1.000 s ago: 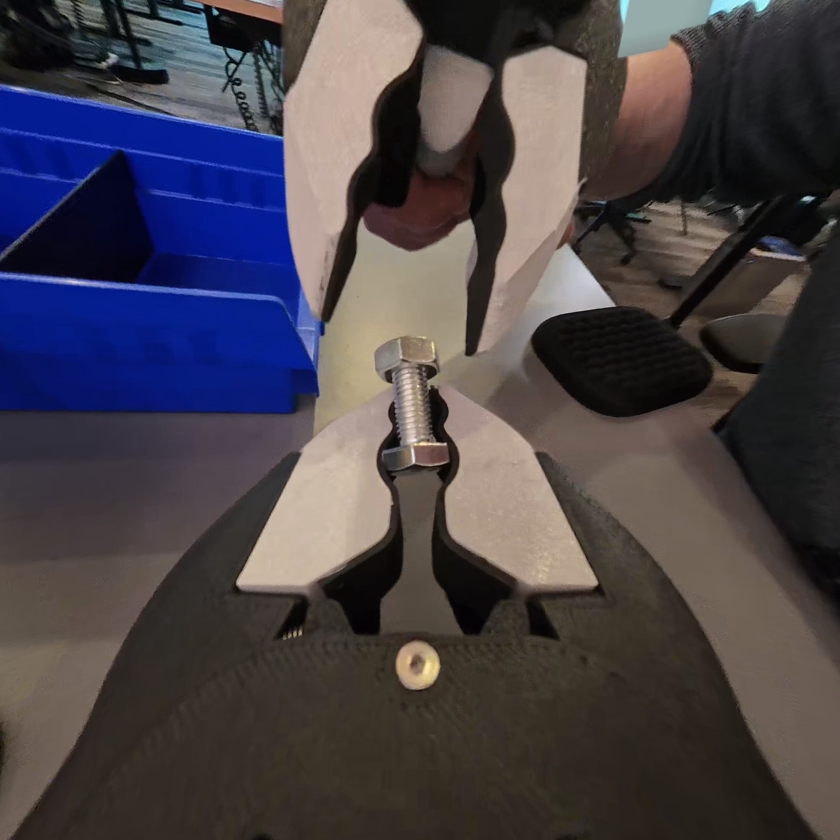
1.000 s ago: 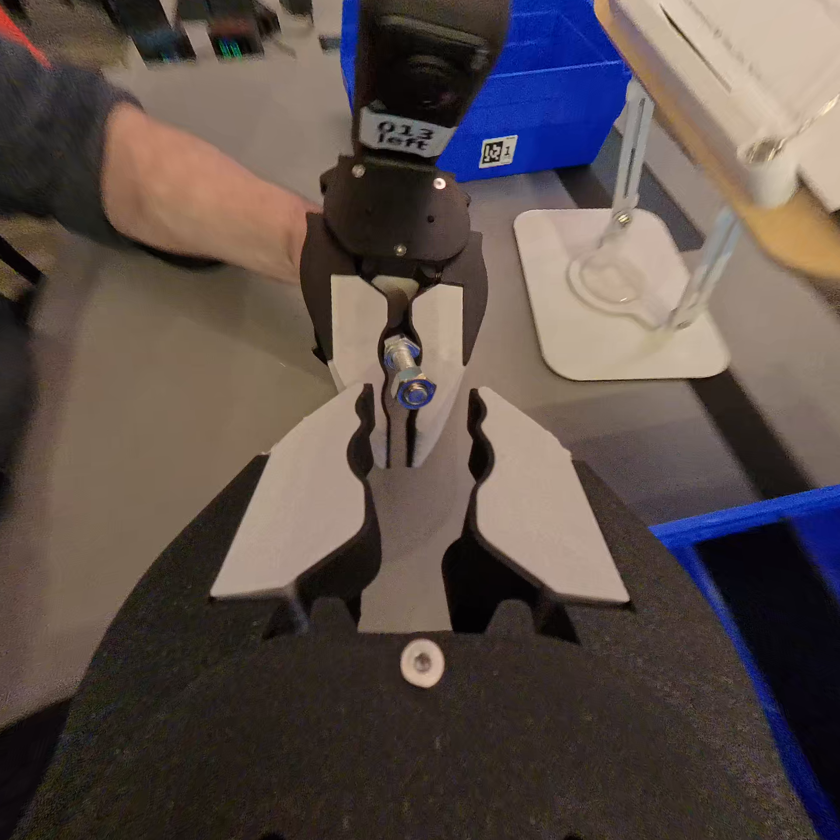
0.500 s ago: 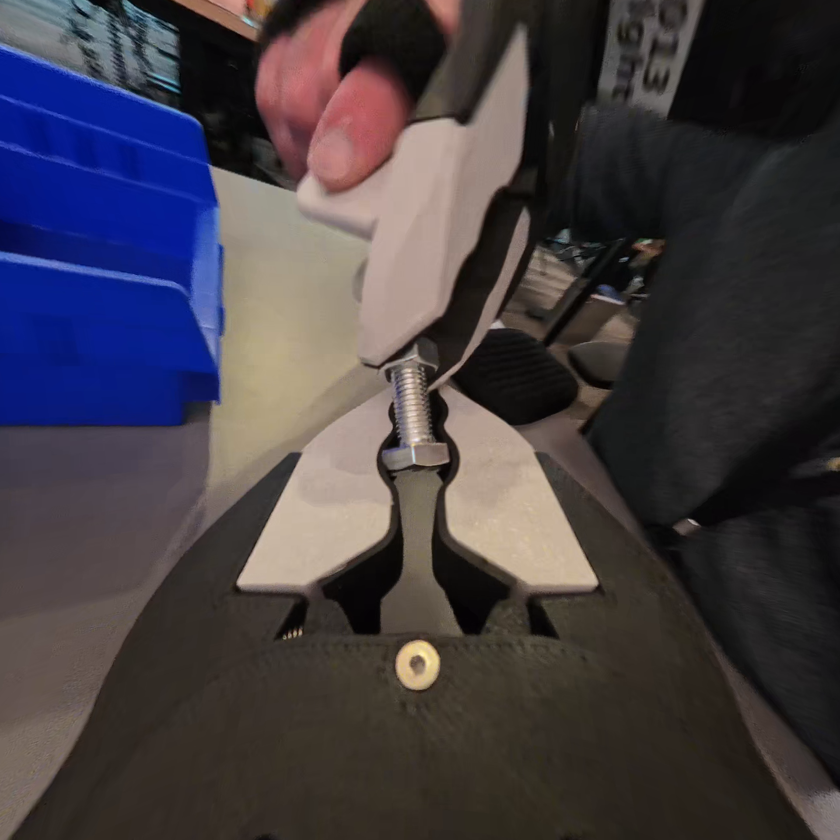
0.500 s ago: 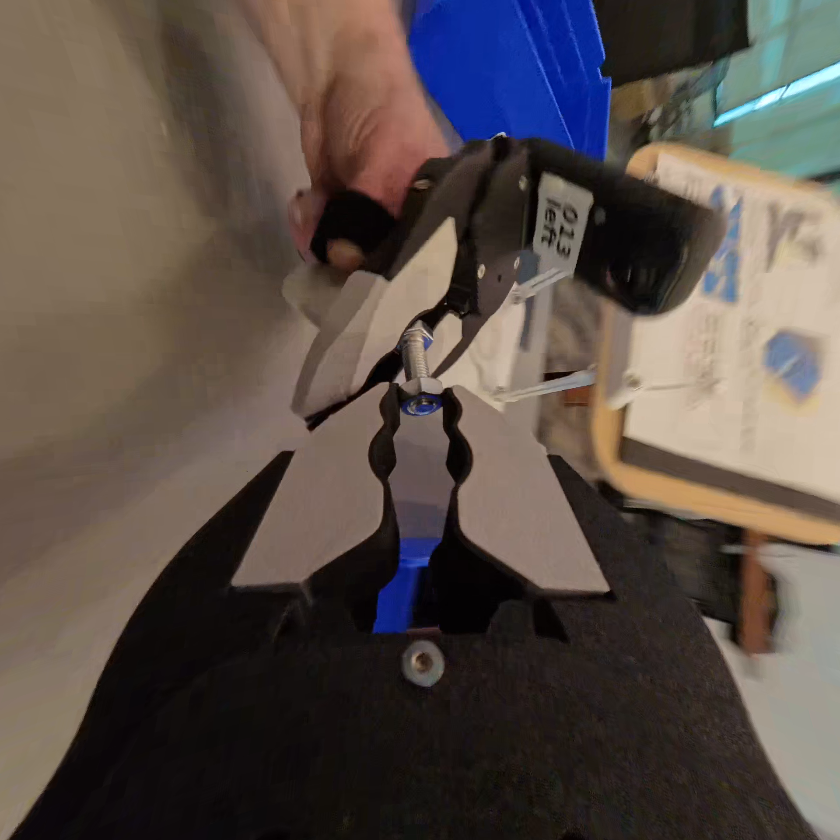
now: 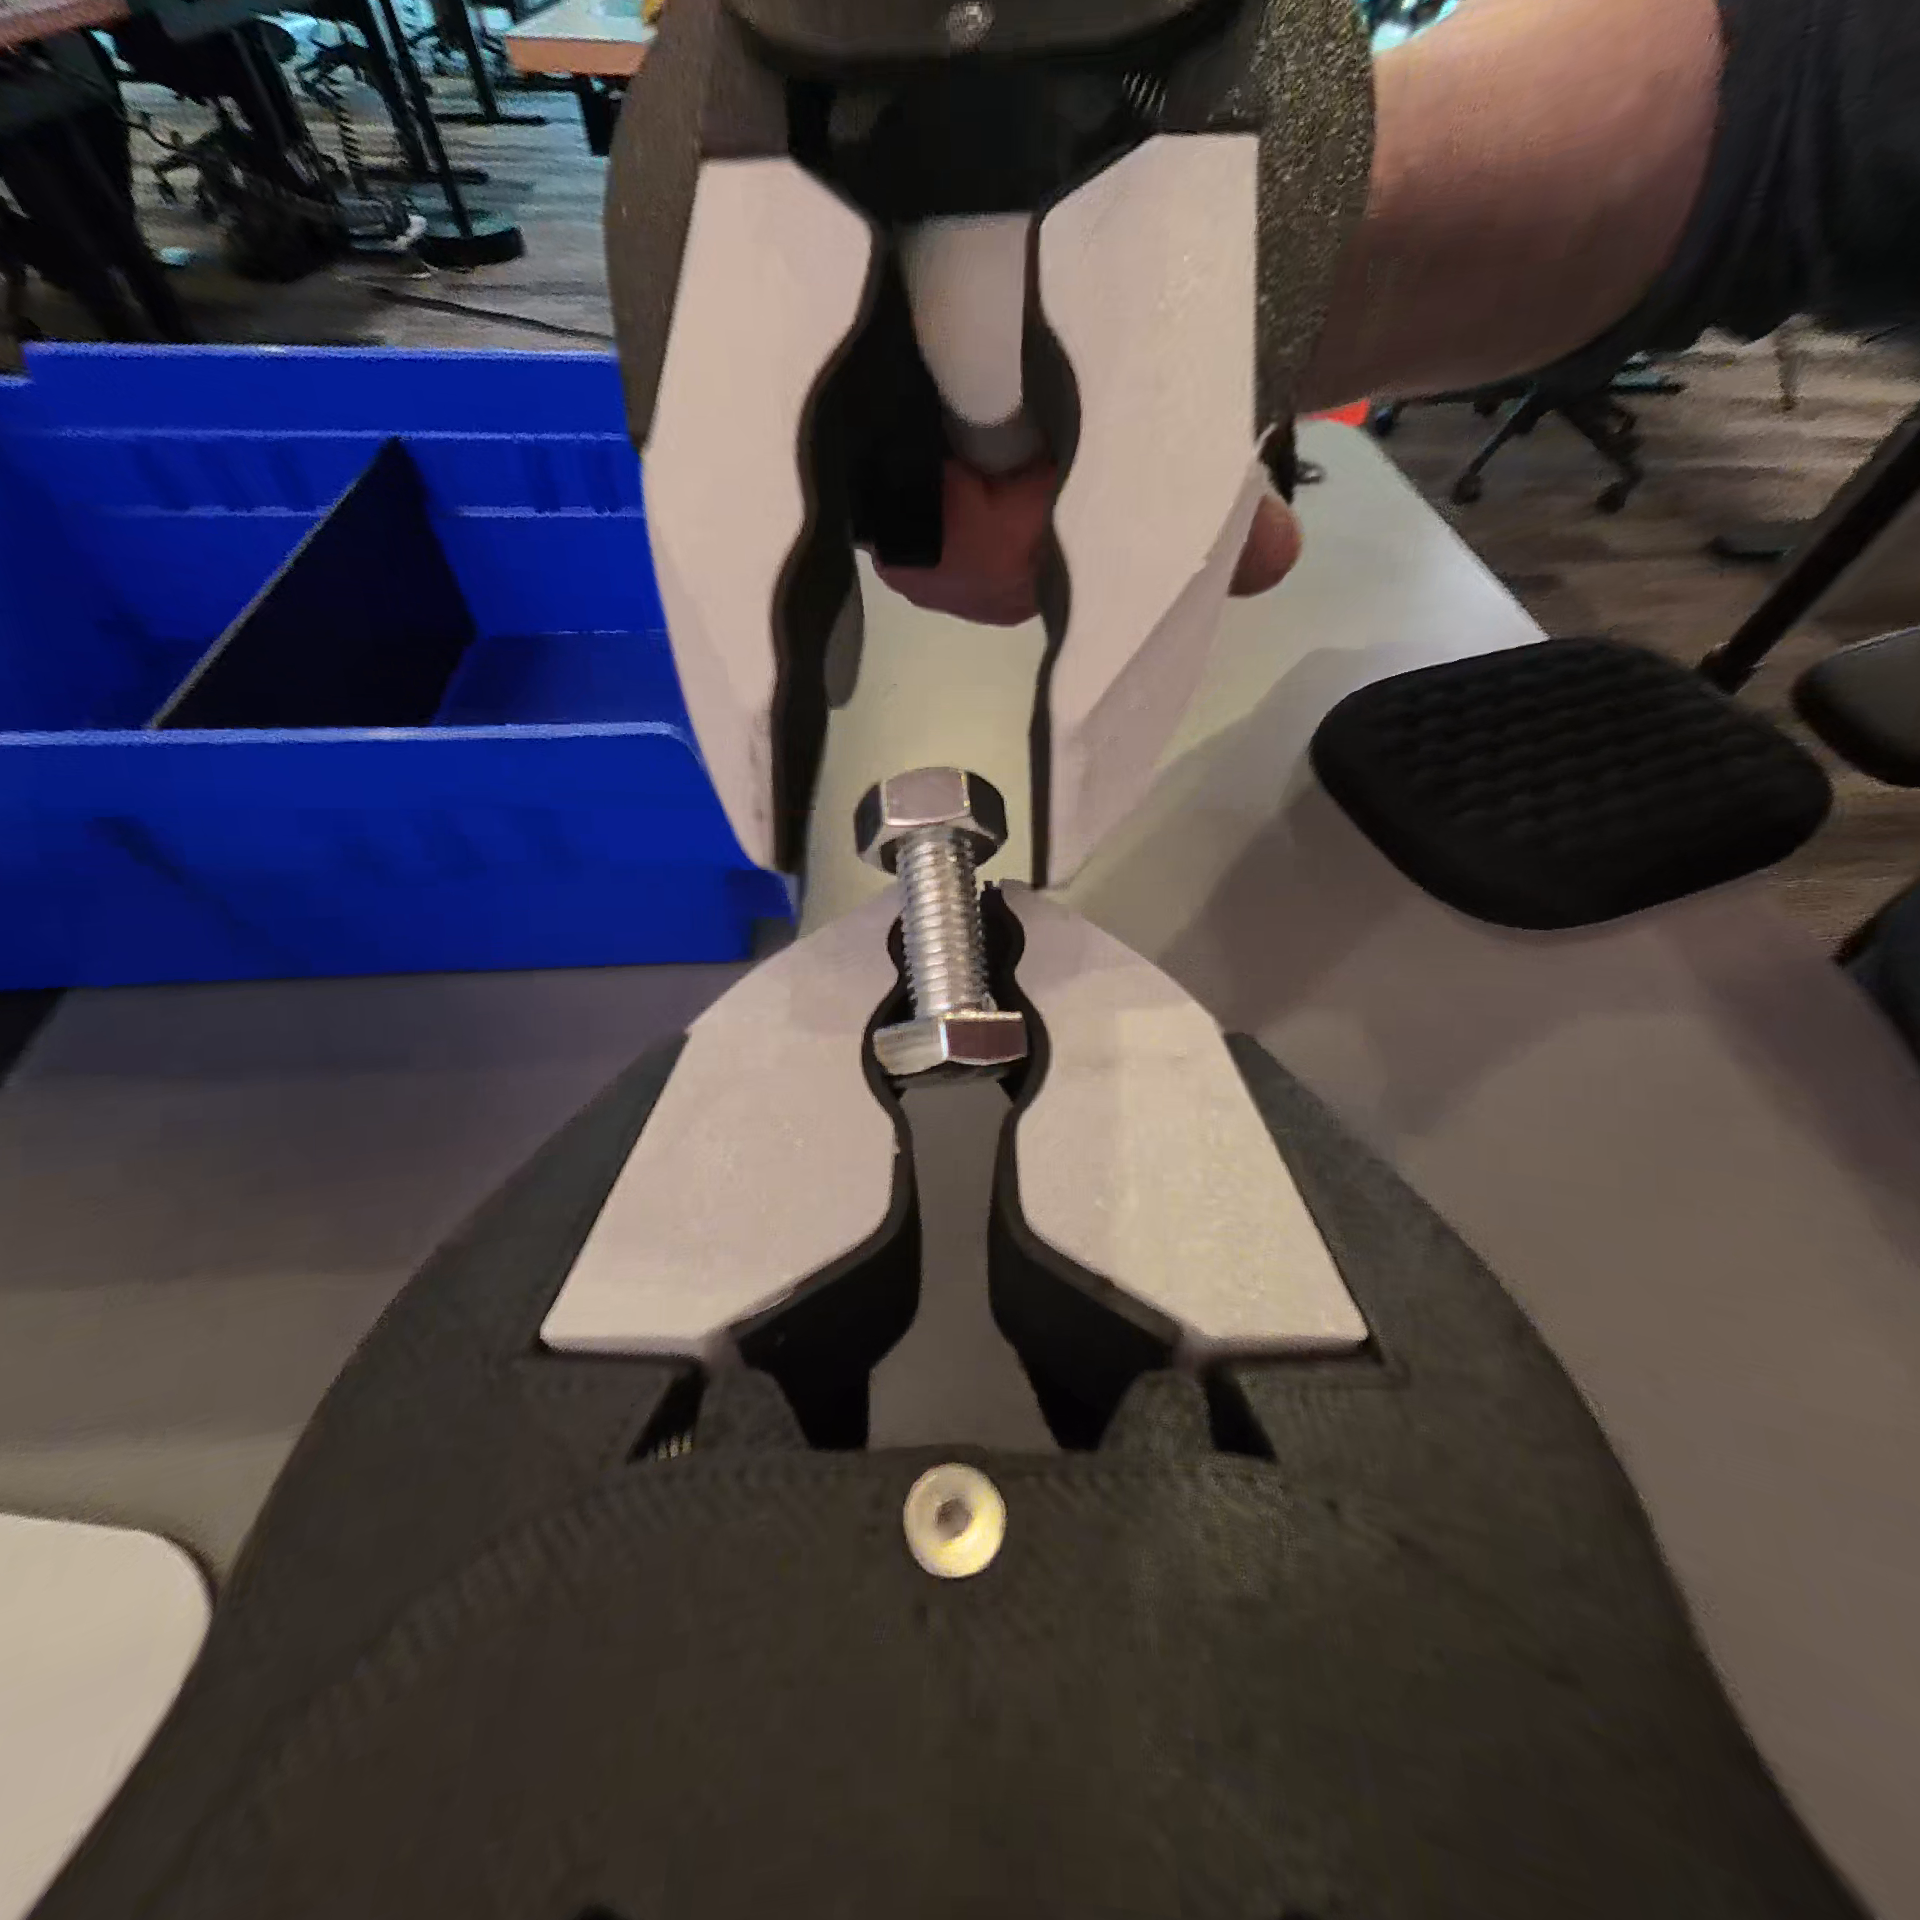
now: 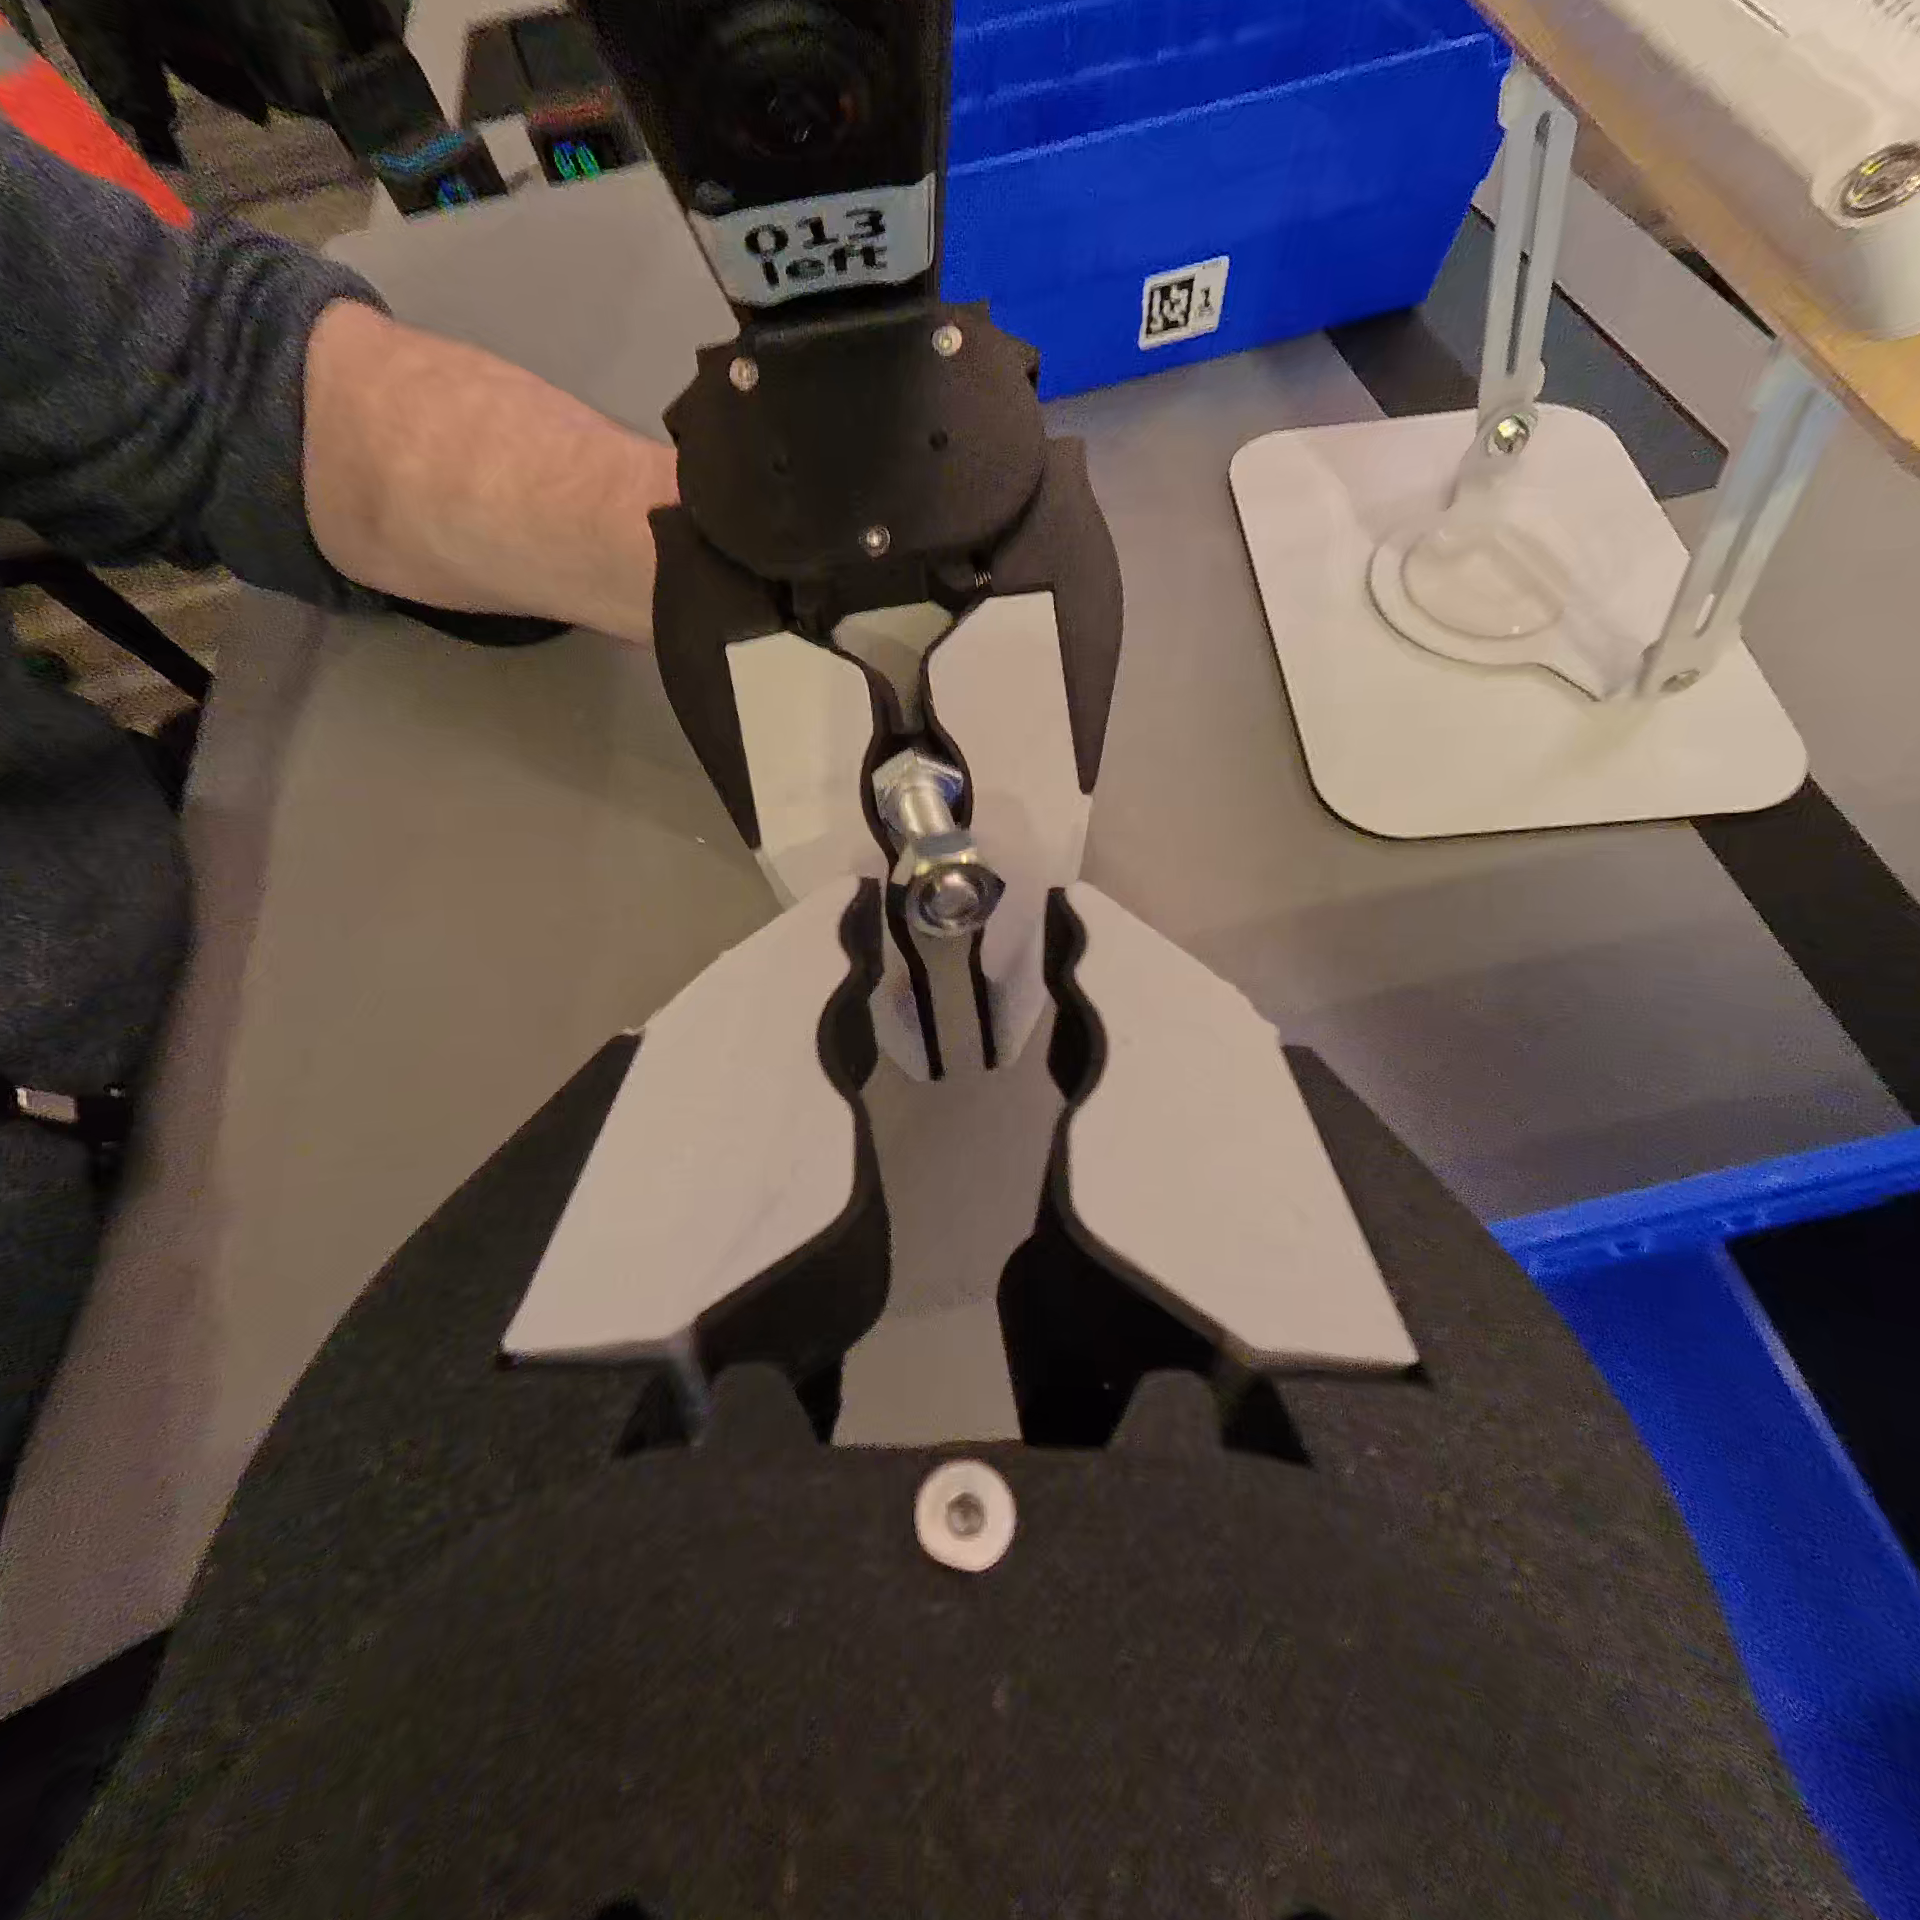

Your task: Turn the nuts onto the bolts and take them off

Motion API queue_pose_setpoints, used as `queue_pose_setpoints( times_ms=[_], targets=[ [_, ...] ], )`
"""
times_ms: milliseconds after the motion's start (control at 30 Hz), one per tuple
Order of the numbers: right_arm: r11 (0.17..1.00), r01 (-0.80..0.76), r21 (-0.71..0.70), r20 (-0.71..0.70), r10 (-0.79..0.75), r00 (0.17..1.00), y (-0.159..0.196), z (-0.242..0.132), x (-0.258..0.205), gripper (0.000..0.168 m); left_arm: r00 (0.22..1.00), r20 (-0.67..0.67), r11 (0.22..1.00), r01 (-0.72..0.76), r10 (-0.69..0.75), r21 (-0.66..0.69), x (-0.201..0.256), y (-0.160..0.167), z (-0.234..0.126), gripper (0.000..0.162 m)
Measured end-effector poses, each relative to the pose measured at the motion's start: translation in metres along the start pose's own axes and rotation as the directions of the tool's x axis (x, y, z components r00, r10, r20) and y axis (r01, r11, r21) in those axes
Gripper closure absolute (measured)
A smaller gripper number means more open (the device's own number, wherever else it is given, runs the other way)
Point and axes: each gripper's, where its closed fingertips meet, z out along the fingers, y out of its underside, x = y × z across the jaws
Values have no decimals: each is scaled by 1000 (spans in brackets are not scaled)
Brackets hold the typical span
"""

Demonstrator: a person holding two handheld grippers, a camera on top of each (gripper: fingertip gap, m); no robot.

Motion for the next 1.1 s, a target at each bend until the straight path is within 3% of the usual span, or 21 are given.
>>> queue_pose_setpoints(
  times_ms=[33,133,233,267,300,367,433,467,533,633,700,767,933,1033,1100],
  targets=[
    [1000,-11,23,17,11,1000,-1,0,-2,147,1000,18,1000,-17,17,-15,-1,1,1,152],
    [999,37,30,11,-37,999,-1,2,-3,149,1000,13,999,-15,15,-34,0,4,2,152],
    [967,253,-33,-68,-255,965,1,2,-3,149,995,-80,998,61,-63,-20,7,5,3,153],
    [931,360,-62,-97,-364,926,0,2,-4,149,978,-168,992,127,-126,-7,14,3,2,153],
    [870,481,-108,-134,-492,860,-1,2,-5,149,944,-267,979,202,-194,2,22,0,-1,153],
    [672,704,-231,-177,-740,648,-4,2,-6,149,884,-396,957,286,-248,40,31,-7,-7,153],
    [509,795,-330,-166,-861,481,-4,5,-7,149,822,-494,940,340,-284,26,39,-6,-11,153],
    [482,802,-353,-162,-876,455,-4,6,-6,149,833,-481,943,331,-275,34,37,-4,-10,153],
    [567,764,-309,-186,-824,536,-6,5,-4,138,850,-458,950,311,-261,36,34,-3,-11,152],
    [772,607,-190,-191,-635,748,-8,-1,-1,123,910,-361,971,234,-203,43,27,-3,-10,153],
    [895,440,-76,-153,-446,882,-11,-5,-3,122,942,-288,980,194,-175,38,20,-1,-7,153],
    [963,268,-4,-103,-267,958,-11,-6,-2,126,964,-219,985,167,-153,48,12,-1,-5,153],
    [999,-27,33,4,27,1000,-1,0,2,143,997,-72,999,36,-36,-5,4,5,0,152],
    [999,-9,44,25,8,1000,0,2,-1,150,999,-44,999,17,-18,-27,3,7,2,153],
    [994,113,6,-32,-113,993,3,3,1,150,996,-75,998,52,-53,-24,4,8,2,152]
  ],
)
